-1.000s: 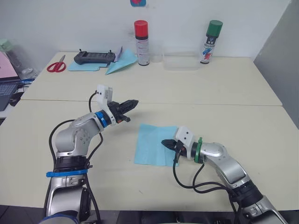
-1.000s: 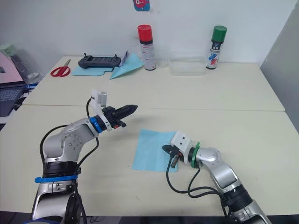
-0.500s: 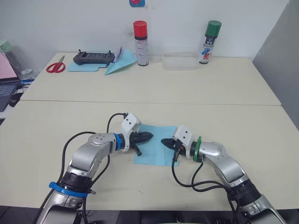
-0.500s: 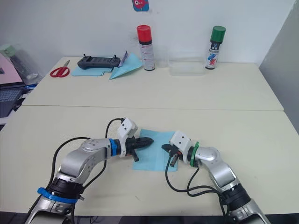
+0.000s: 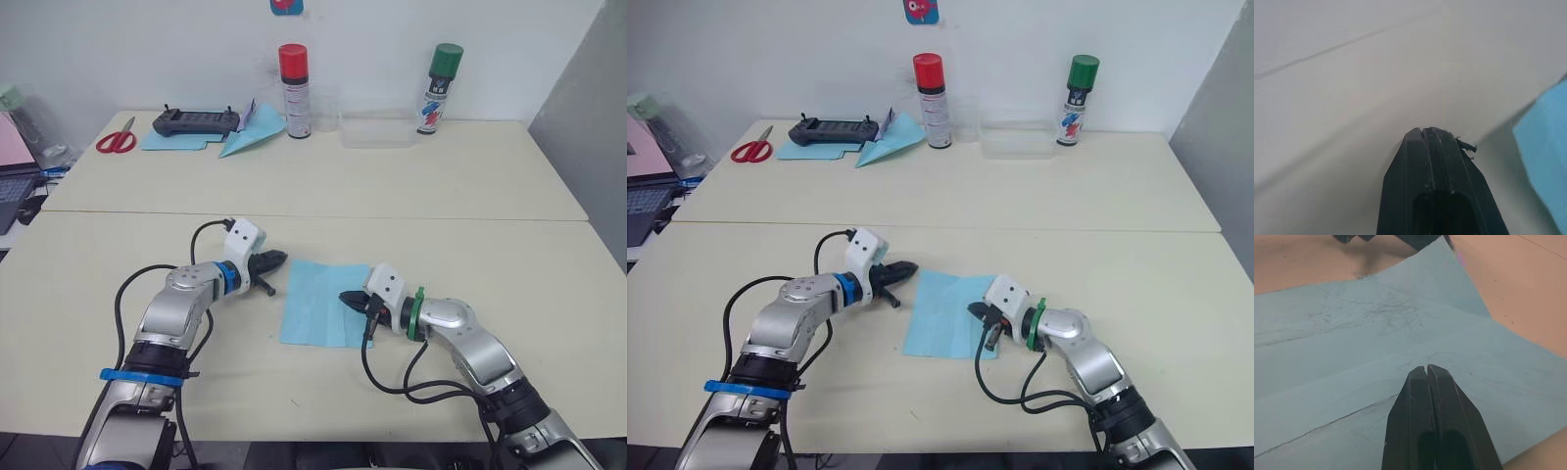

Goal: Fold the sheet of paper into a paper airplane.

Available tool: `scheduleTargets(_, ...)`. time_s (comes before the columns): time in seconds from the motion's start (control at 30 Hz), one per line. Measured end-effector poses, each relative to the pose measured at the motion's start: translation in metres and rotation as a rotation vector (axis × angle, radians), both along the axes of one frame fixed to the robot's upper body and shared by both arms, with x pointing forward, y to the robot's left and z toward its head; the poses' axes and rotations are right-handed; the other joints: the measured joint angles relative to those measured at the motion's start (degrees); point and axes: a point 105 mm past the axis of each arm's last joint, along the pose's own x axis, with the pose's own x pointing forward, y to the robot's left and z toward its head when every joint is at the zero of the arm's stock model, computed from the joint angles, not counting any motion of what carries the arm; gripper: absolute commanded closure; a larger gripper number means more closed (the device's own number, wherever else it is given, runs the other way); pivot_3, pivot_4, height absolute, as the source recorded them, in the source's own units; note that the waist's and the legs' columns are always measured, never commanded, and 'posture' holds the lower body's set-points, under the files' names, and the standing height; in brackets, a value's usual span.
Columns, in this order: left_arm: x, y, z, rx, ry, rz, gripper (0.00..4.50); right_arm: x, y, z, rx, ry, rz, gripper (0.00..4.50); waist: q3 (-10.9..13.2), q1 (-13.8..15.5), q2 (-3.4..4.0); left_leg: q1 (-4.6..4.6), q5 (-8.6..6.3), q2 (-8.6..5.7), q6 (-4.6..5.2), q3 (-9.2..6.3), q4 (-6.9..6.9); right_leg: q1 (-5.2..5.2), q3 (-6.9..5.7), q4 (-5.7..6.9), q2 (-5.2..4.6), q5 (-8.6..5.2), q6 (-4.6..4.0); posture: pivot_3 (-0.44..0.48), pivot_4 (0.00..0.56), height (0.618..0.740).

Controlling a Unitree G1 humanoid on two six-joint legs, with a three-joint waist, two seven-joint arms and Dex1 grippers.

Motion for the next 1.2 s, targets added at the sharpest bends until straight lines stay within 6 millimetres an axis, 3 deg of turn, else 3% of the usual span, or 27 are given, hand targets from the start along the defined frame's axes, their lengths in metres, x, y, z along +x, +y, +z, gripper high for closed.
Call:
scheduleTargets(0.17,-0.005,-0.020,0.054,-0.161,-0.137,-0.096,4.50,0.000,0.000,0.000,0.000,-0.001,0.001,4.47,0.0,0.0,-0.01,-0.02,0.00,0.00,0.00,0.00,0.00,-0.01,0.00,-0.01,0.00,0.00,0.00,0.000,0.150,0.740)
scheduleTargets(0.27,-0.016,-0.035,0.070,-0.175,-0.162,-0.185,4.50,0.000,0.000,0.000,0.000,-0.001,0.001,4.47,0.0,-0.1,-0.01,0.00,0.00,0.00,0.00,0.00,0.00,0.00,0.01,-0.01,0.00,0.00,0.00,0.000,0.150,0.740)
scheduleTargets(0.37,-0.033,-0.049,0.052,-0.046,-0.115,-0.290,4.50,0.000,0.001,0.000,0.002,0.000,0.003,4.47,0.0,-0.1,0.00,0.02,0.00,0.00,0.00,0.01,-0.02,0.00,0.03,-0.02,0.00,0.00,0.00,0.000,0.150,0.740)
scheduleTargets(0.53,-0.063,-0.051,-0.015,0.147,0.087,-0.387,4.50,0.001,0.001,0.001,0.005,0.001,-0.002,4.47,0.0,-0.1,0.00,-0.01,0.00,0.00,0.00,0.01,-0.02,-0.04,0.02,-0.02,0.00,-0.01,-0.01,0.000,0.150,0.740)
scheduleTargets(0.63,-0.063,-0.050,-0.024,0.194,0.093,-0.389,4.50,0.001,-0.001,0.001,0.001,0.009,-0.011,4.47,0.0,0.0,-0.01,0.00,0.00,0.00,0.00,0.01,0.00,-0.02,0.02,-0.01,0.00,-0.01,-0.01,0.000,0.150,0.740)
scheduleTargets(0.77,-0.061,-0.049,-0.025,0.205,0.067,-0.401,4.50,0.003,-0.004,0.002,0.015,0.030,-0.038,3.59,0.0,0.0,-0.01,-0.01,0.00,0.00,0.00,0.01,-0.01,-0.02,0.02,-0.02,0.00,-0.01,-0.01,0.000,0.150,0.740)
scheduleTargets(0.9,-0.060,-0.051,-0.027,0.203,0.054,-0.402,4.50,0.006,-0.011,0.007,0.070,0.067,-0.099,2.18,0.0,0.1,0.00,-0.02,0.00,-0.01,0.00,0.01,0.00,-0.02,0.03,-0.02,-0.01,-0.01,-0.01,0.000,0.150,0.740)
scheduleTargets(1.03,-0.059,-0.054,-0.027,0.198,0.041,-0.396,4.50,0.012,-0.015,0.026,0.152,0.048,-0.166,0.68,0.0,0.2,-0.01,-0.02,0.00,-0.02,0.00,0.01,0.00,-0.02,0.03,-0.01,-0.01,0.00,0.00,0.000,0.150,0.740)
scheduleTargets(1.2,-0.059,-0.055,-0.028,0.196,0.040,-0.391,4.50,0.014,-0.030,0.028,0.179,0.105,-0.255,0.68,0.0,0.5,-0.01,-0.03,0.00,-0.02,0.00,0.01,0.00,-0.02,0.03,-0.02,-0.02,0.00,0.00,0.000,0.150,0.740)
